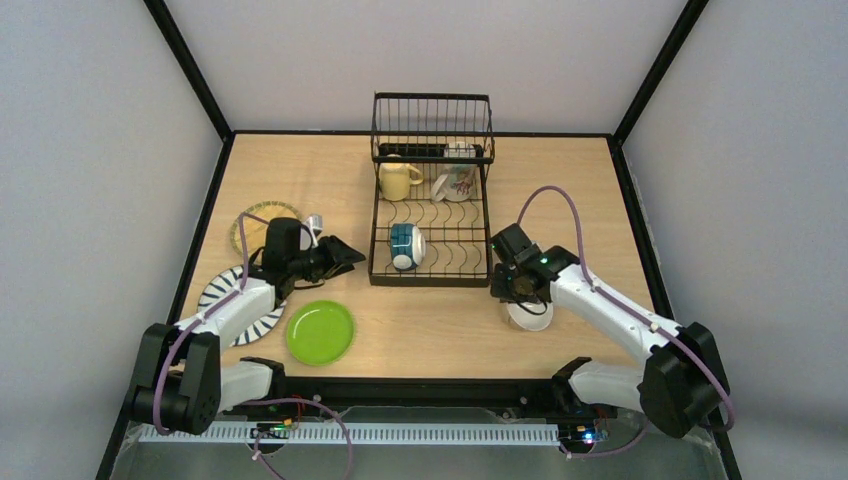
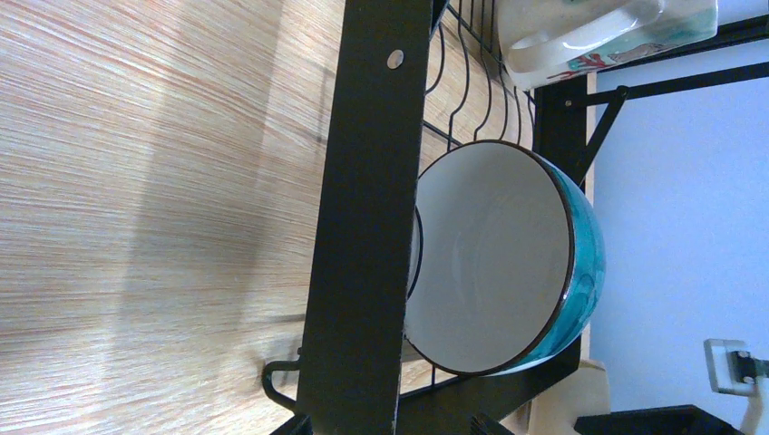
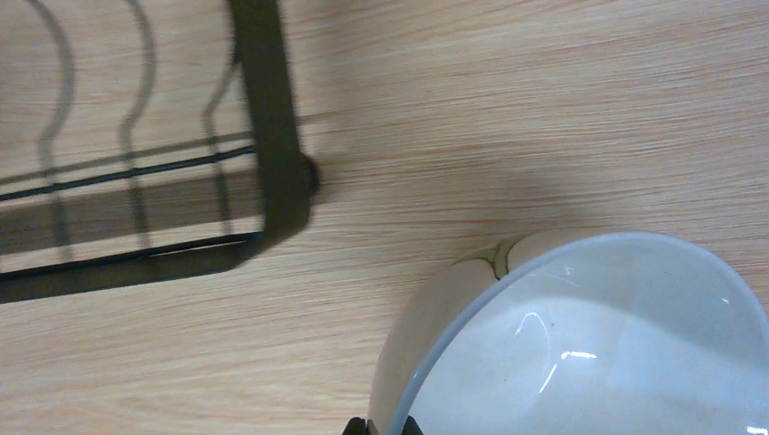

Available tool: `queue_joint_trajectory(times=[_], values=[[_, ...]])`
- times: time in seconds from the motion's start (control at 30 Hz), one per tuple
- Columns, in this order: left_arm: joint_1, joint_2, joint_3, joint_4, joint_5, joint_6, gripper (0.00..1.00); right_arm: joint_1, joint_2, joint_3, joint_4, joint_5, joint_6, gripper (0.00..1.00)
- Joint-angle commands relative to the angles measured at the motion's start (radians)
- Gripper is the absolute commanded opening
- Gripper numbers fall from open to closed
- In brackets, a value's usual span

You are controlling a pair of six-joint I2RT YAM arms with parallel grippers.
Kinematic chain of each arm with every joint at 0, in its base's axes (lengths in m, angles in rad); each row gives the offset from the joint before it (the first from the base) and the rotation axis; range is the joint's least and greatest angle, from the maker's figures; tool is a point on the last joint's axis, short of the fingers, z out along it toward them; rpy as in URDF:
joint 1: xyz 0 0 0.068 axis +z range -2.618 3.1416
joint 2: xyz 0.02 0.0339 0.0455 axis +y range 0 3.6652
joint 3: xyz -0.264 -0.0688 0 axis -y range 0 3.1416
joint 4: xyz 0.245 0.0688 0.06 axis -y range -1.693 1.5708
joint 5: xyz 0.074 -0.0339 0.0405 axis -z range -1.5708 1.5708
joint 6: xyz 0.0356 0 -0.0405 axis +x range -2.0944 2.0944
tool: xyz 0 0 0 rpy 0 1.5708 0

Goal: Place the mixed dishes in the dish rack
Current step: Grab the bowl at the center of the board, then pass from the right arm to the left

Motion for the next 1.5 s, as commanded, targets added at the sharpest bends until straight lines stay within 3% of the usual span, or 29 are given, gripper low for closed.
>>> queue_joint_trajectory(times=[0.0,0.4,0.7,0.87,1.13,1.47], values=[[0.005,-0.01,0.039,-0.012,0.02,-0.011,0.99,0.014,-0.053,0.103,0.006,-0.11,0.015,0.0],[0.005,-0.052,0.082,-0.052,0.052,-0.066,0.99,0.024,-0.177,0.267,0.156,-0.312,0.041,0.0],[0.002,-0.058,0.094,0.023,0.083,-0.166,0.99,0.024,-0.193,0.317,0.397,-0.408,0.097,0.0],[0.001,-0.057,0.107,0.069,0.094,-0.212,0.99,0.024,-0.149,0.378,0.535,-0.426,0.111,0.0],[-0.038,-0.059,0.159,0.091,0.08,-0.25,0.99,0.024,0.025,0.548,0.579,-0.431,0.064,0.0],[-0.098,0.001,0.2,0.244,0.041,-0.422,0.99,0.024,0.133,0.655,0.761,-0.396,0.289,0.0]])
